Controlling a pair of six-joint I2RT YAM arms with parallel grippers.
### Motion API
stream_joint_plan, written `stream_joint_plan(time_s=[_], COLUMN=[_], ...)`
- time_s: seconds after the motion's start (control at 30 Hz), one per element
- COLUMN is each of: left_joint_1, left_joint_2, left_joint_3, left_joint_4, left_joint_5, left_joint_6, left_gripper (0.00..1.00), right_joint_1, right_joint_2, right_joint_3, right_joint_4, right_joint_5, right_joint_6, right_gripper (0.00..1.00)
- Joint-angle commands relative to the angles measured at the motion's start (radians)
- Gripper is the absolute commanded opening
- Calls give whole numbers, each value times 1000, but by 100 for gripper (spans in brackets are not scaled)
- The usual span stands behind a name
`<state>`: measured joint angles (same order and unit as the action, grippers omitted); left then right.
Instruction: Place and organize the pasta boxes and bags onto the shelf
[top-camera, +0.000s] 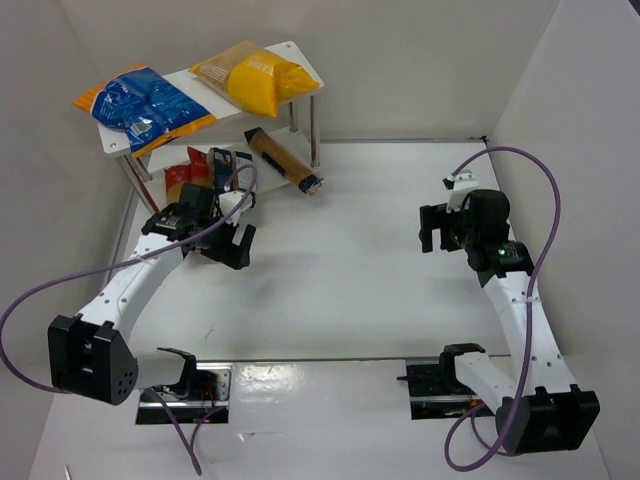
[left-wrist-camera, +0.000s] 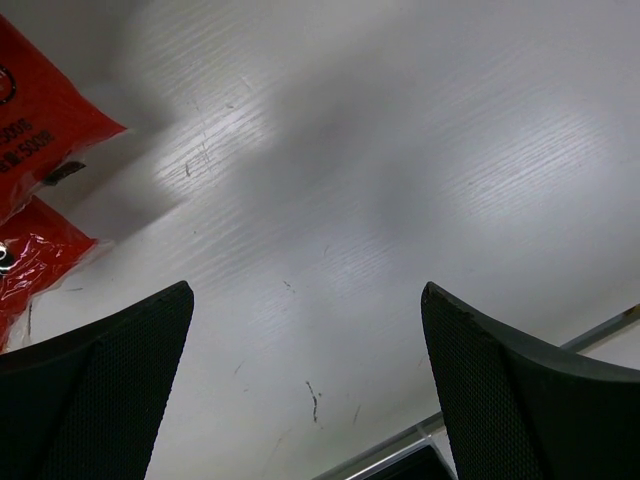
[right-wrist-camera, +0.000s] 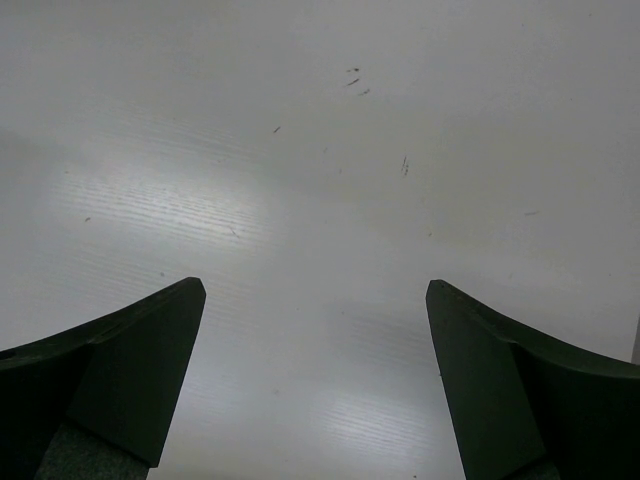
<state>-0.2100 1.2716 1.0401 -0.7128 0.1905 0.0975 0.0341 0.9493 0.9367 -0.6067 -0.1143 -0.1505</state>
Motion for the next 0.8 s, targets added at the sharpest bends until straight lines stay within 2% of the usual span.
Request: stream_joint_plan(time_s=[0.0, 0.13, 0.77], left_joint_1=[3, 3, 3], left_joint_2=[-58, -89, -81], left_joint_3=[-9, -18, -18], left_joint_4=[27, 36, 36], left_joint_5=[55, 55, 55], left_joint_6=[-12, -12, -12], left_gripper=[100, 100, 100], right_joint_1=[-7, -7, -7], right_joint_2=[-24, -66, -46], right_joint_3=[-9, -18, -18], right_joint_4=[36, 36, 36], right_joint_5=[28, 28, -10], right_joint_6=[20, 20, 2], right_gripper=[100, 100, 100])
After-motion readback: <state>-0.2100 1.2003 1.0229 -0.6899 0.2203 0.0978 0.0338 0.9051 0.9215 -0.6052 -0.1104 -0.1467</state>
